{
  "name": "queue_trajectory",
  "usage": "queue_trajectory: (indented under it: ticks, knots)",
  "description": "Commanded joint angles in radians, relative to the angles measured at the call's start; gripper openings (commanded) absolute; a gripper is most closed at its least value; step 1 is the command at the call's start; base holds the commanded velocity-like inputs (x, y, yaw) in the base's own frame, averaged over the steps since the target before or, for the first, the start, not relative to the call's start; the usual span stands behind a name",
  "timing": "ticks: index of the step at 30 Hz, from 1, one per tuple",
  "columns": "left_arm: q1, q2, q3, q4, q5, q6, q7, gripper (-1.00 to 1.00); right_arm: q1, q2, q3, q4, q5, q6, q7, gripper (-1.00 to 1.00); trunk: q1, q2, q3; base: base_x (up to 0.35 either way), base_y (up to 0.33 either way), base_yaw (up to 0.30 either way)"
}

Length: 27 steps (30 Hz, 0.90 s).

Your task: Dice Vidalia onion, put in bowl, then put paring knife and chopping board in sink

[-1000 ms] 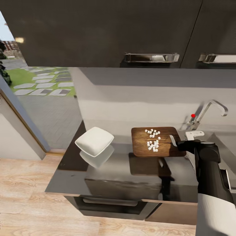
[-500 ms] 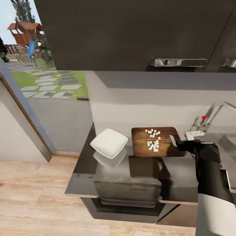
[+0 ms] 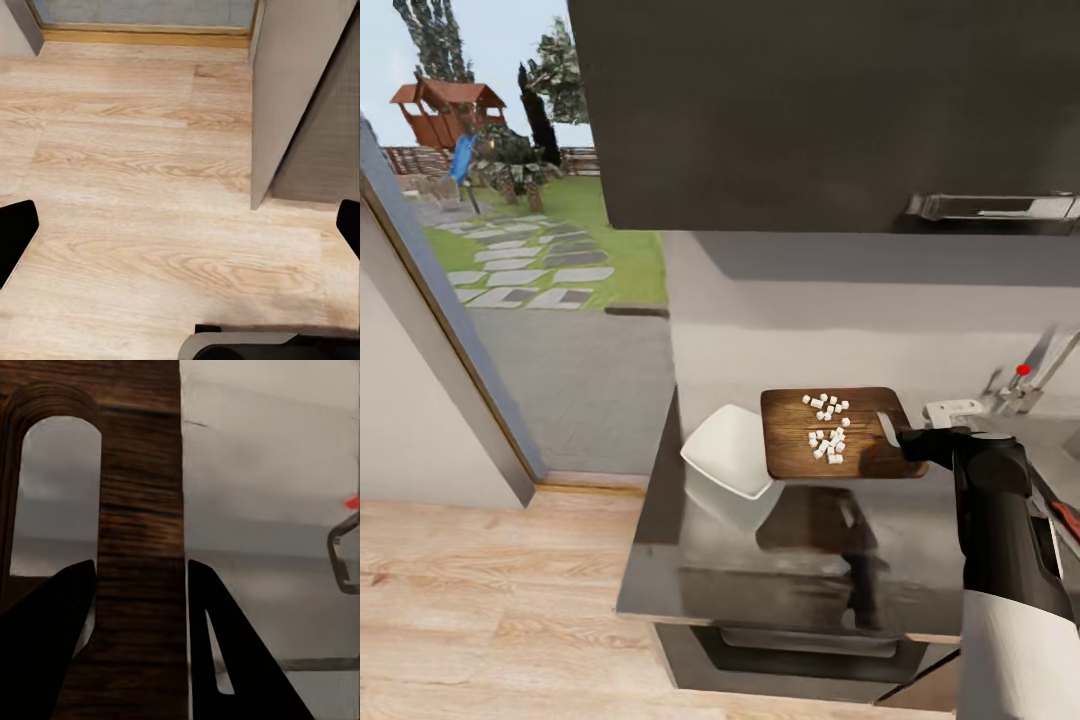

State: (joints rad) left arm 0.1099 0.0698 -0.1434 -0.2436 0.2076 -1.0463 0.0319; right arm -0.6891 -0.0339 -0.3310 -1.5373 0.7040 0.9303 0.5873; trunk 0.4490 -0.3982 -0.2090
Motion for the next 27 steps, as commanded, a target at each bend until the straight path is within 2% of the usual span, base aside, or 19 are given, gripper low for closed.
queue_trajectory:
  ticks: [1,12,27]
  knots:
    - [0.0,0.001,-0.008,-0.002,0.007,-0.001,0.003,1.0,-0.001,0.0,0.0,-0.001,0.006,0.003,0.011,-1.0,0.001,-0.002,0.0,0.229,0.254,0.0]
    - [0.0,0.001,-0.008,-0.002,0.007,-0.001,0.003,1.0,-0.001,0.0,0.0,-0.001,0.009,0.004,0.01,-1.0,0.001,-0.002,0.016,0.249,0.22,0.0]
    - [0.0,0.001,-0.008,-0.002,0.007,-0.001,0.003,1.0,-0.001,0.0,0.0,0.002,0.01,0.002,0.008,-1.0,0.001,-0.002,0.017,0.017,0.013,0.0]
